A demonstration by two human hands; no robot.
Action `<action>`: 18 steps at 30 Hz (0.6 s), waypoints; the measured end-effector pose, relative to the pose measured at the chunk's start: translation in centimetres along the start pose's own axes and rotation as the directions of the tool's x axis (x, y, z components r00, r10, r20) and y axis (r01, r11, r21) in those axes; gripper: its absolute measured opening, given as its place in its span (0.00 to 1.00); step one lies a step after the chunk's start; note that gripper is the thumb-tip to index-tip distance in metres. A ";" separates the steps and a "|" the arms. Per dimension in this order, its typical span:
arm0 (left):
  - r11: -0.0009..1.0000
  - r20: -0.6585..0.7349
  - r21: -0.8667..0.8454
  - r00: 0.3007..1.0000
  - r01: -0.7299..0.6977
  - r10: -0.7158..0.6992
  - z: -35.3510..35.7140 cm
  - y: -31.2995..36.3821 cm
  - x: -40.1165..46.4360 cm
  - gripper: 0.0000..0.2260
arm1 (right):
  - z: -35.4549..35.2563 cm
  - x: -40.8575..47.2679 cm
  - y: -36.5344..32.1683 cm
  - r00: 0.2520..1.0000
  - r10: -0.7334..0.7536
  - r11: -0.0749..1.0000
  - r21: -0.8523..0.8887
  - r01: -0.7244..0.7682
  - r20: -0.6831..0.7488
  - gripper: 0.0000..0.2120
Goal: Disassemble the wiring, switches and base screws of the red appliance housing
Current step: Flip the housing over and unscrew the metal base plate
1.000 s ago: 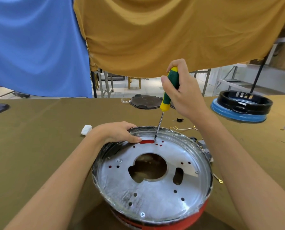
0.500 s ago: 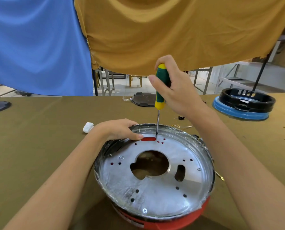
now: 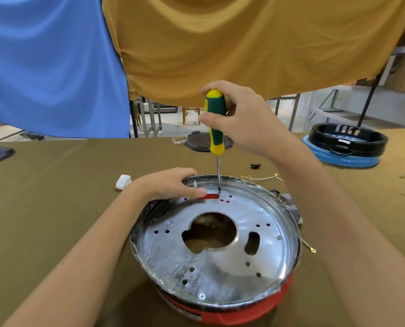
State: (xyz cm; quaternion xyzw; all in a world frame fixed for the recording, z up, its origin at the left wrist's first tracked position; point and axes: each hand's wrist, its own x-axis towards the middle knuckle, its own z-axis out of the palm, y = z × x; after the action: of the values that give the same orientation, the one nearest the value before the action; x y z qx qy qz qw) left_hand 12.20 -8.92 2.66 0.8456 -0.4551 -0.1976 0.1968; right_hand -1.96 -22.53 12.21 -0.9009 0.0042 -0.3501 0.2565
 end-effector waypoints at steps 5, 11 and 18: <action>0.999 0.018 -0.029 1.000 -0.022 0.022 0.0 -0.7 0.4 0.26 | -0.4 -0.3 0.3 0.999 0.017 0.993 -0.120 -0.022 -0.043 0.15; 0.998 0.023 -0.055 1.000 -0.016 0.017 0.1 -0.9 0.6 0.25 | -0.4 -0.2 0.7 0.997 0.019 0.987 -0.156 -0.031 -0.073 0.15; 0.995 0.011 -0.071 0.998 -0.067 0.068 0.1 -0.5 0.3 0.26 | 0.1 0.1 0.5 0.992 0.057 0.986 -0.146 -0.074 -0.114 0.20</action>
State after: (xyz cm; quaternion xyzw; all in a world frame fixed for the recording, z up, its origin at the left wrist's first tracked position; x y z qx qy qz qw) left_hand 12.61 -8.91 2.27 0.8209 -0.4776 -0.2126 0.2299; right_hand -1.75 -22.91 11.95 -0.8965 0.0744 -0.3890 0.1988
